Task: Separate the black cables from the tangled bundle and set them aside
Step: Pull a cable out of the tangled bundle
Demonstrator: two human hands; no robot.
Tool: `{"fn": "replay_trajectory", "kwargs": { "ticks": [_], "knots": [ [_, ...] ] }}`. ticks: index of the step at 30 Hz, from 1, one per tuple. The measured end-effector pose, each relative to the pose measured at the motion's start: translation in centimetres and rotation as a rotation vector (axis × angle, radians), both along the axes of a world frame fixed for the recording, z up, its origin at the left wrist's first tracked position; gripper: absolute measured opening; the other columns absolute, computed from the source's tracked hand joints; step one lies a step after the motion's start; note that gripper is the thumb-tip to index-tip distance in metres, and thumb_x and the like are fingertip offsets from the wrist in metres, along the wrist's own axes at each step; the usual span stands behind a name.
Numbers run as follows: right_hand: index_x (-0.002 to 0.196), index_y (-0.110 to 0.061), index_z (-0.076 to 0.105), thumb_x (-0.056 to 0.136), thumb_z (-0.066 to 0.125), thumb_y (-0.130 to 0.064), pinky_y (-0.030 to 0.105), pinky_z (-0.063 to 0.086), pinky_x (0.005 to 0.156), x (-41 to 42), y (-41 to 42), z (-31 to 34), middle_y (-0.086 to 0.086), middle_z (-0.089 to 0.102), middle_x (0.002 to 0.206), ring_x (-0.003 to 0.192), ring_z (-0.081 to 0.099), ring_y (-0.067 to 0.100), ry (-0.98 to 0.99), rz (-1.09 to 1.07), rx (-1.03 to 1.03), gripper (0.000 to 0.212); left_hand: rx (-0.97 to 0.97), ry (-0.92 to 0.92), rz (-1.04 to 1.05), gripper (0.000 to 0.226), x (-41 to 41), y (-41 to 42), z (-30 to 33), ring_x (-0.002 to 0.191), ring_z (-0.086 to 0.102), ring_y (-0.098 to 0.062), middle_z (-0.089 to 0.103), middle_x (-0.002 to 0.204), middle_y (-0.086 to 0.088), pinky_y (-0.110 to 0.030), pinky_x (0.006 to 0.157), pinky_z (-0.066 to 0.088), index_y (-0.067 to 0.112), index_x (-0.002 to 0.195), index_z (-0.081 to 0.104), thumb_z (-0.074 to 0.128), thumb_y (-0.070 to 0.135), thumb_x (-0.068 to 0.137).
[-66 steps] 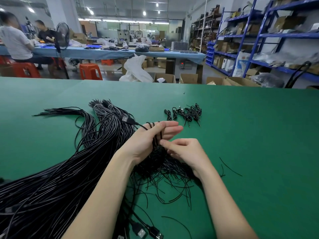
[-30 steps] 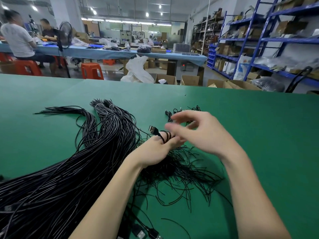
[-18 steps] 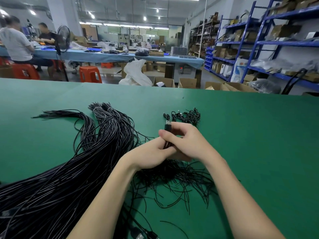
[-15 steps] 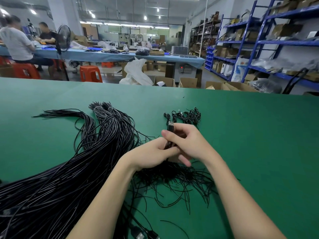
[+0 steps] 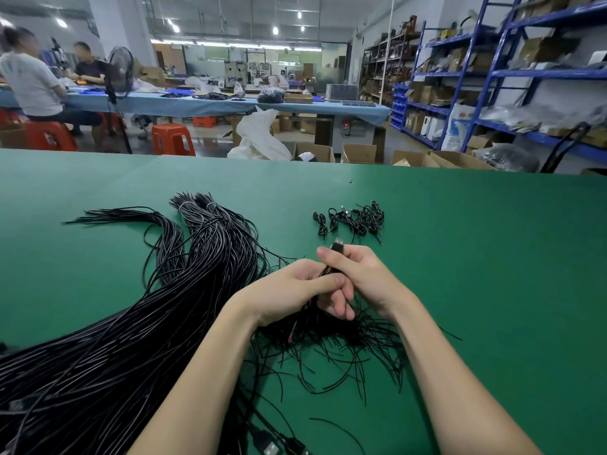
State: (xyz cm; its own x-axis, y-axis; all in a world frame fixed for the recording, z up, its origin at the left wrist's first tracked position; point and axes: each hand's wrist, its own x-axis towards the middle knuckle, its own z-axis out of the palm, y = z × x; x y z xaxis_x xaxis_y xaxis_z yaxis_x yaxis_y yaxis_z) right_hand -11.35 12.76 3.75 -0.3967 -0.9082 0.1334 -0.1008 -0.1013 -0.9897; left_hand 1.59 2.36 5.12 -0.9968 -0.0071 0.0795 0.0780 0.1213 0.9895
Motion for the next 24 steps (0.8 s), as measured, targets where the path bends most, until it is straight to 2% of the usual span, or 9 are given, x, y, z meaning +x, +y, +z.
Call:
{"fn": "replay_trajectory", "kwargs": {
  "ticks": [5,8,10,12,14,16,18,21,24],
  "knots": [
    [0.063,-0.013,0.058,0.095,0.070,-0.039,0.024,0.044,0.042,-0.5,0.3,0.2,0.019,0.058,0.050,0.034,0.055,0.022,-0.005,-0.163,-0.039,0.044,-0.071,0.005,0.109,0.027,-0.9,0.3,-0.1,0.084,0.060,-0.020,0.058,0.071,0.001,-0.031,0.087,0.049,-0.001,0.096,0.059,0.041,0.014,0.109],
    [0.067,-0.014,0.061,0.095,0.069,-0.038,0.023,0.048,0.052,-0.2,0.2,0.3,0.005,0.061,0.054,0.045,0.058,0.015,0.040,-0.319,-0.026,0.038,-0.118,0.013,0.181,0.025,-1.2,0.3,-0.1,0.081,0.051,-0.015,0.049,0.078,0.002,-0.028,0.084,0.047,0.004,0.094,0.053,0.037,0.015,0.110],
    [0.074,-0.015,0.066,0.096,0.067,-0.043,0.019,0.048,0.060,0.1,0.0,0.1,-0.006,0.066,0.059,0.056,0.059,0.006,0.075,-0.451,0.001,0.036,-0.254,0.013,0.297,0.026,-1.5,0.6,-0.1,0.079,0.045,-0.012,0.048,0.082,0.001,-0.026,0.079,0.042,0.009,0.088,0.051,0.037,0.018,0.109],
    [0.087,-0.016,0.072,0.097,0.062,-0.049,0.018,0.050,0.070,0.4,-0.2,-0.2,-0.013,0.073,0.074,0.072,0.066,0.000,0.061,-0.500,0.033,0.036,-0.368,0.042,0.415,0.029,-1.9,0.9,-0.2,0.075,0.045,-0.009,0.051,0.082,0.001,-0.027,0.077,0.039,0.004,0.088,0.053,0.038,0.019,0.109],
    [0.097,-0.027,0.073,0.097,0.057,-0.057,0.013,0.045,0.077,0.9,-0.3,-0.7,-0.023,0.074,0.091,0.089,0.065,-0.011,0.077,-0.466,0.076,0.034,-0.434,0.083,0.523,0.033,-2.1,0.9,-0.3,0.083,0.049,-0.015,0.056,0.088,-0.009,-0.032,0.080,0.039,-0.002,0.092,0.055,0.038,0.020,0.109],
    [0.102,-0.035,0.072,0.097,0.055,-0.060,0.010,0.041,0.081,1.5,-0.4,-1.1,-0.032,0.072,0.096,0.095,0.060,-0.021,0.090,-0.415,0.088,0.031,-0.479,0.091,0.591,0.035,-2.1,0.7,-0.4,0.095,0.046,-0.016,0.053,0.096,-0.012,-0.030,0.086,0.034,-0.004,0.092,0.054,0.036,0.022,0.109],
    [0.110,-0.033,0.072,0.098,0.054,-0.059,0.015,0.043,0.089,1.9,-0.4,-1.7,-0.030,0.072,0.104,0.102,0.061,-0.017,0.079,-0.378,0.062,0.033,-0.504,0.074,0.604,0.036,-2.2,0.6,-0.8,0.113,0.042,-0.015,0.050,0.112,-0.011,-0.024,0.098,0.030,-0.004,0.099,0.058,0.035,0.021,0.109],
    [0.127,-0.036,0.064,0.102,0.047,-0.058,0.024,0.040,0.104,2.2,-0.7,-2.1,-0.024,0.067,0.124,0.121,0.056,-0.008,0.085,-0.363,0.069,0.037,-0.542,0.100,0.664,0.033,-2.4,0.8,-1.2,0.126,0.034,-0.014,0.041,0.129,-0.006,-0.019,0.107,0.022,-0.003,0.110,0.059,0.034,0.020,0.109],
    [0.153,-0.040,0.037,0.103,0.030,-0.064,0.023,0.022,0.113,2.1,-0.6,-2.1,-0.025,0.041,0.150,0.137,0.033,-0.007,0.110,-0.353,0.124,0.056,-0.420,0.136,0.575,0.027,-2.5,1.0,-1.2,0.110,0.050,-0.002,0.056,0.114,0.000,-0.025,0.098,0.035,0.011,0.105,0.059,0.035,0.024,0.110]
  ]
}}
